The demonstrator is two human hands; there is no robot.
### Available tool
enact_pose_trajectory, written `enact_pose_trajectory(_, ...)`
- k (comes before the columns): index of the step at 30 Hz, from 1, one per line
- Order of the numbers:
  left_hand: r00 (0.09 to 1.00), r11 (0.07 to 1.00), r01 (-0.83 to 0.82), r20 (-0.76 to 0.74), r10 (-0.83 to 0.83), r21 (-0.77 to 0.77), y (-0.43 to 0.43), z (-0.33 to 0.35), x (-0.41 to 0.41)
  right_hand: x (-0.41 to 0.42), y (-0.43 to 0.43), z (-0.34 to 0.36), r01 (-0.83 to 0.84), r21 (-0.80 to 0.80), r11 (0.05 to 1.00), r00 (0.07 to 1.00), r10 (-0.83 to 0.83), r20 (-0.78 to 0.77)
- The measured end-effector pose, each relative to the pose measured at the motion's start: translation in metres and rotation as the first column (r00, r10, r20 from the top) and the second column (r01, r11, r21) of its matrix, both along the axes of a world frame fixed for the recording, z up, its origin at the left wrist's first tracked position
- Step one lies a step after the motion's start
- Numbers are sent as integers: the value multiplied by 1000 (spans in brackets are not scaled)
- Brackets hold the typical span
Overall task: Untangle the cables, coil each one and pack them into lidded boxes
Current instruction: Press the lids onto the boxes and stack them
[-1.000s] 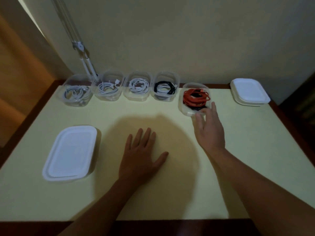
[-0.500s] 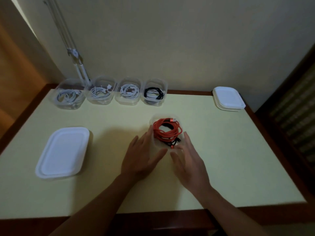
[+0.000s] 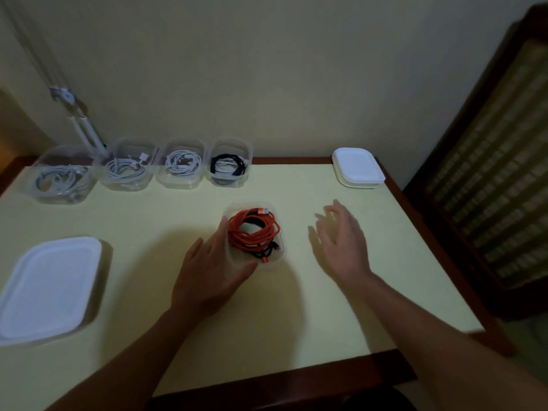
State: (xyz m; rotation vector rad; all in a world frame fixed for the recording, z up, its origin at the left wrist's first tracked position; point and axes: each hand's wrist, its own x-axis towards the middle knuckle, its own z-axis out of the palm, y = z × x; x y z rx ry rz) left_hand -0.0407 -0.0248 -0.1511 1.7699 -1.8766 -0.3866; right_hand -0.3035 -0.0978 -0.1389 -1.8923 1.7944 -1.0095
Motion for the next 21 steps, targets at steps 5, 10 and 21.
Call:
enact_pose_trajectory(5, 1000, 1000, 8, 21, -8, 5, -7, 1, -2, -53, -68, 9, 82, -84, 993, 946, -104, -307)
enact_pose_trajectory(10, 998, 1000, 21, 51, -21, 6, -18, -3, -4, -79, -120, 9, 117, -45, 992, 836, -123, -535)
enact_pose_trajectory(21, 996, 1000, 18, 86, -16, -18, -23, -13, -1, -88, -173, 16, 17, -44, 999, 802, -40, -597)
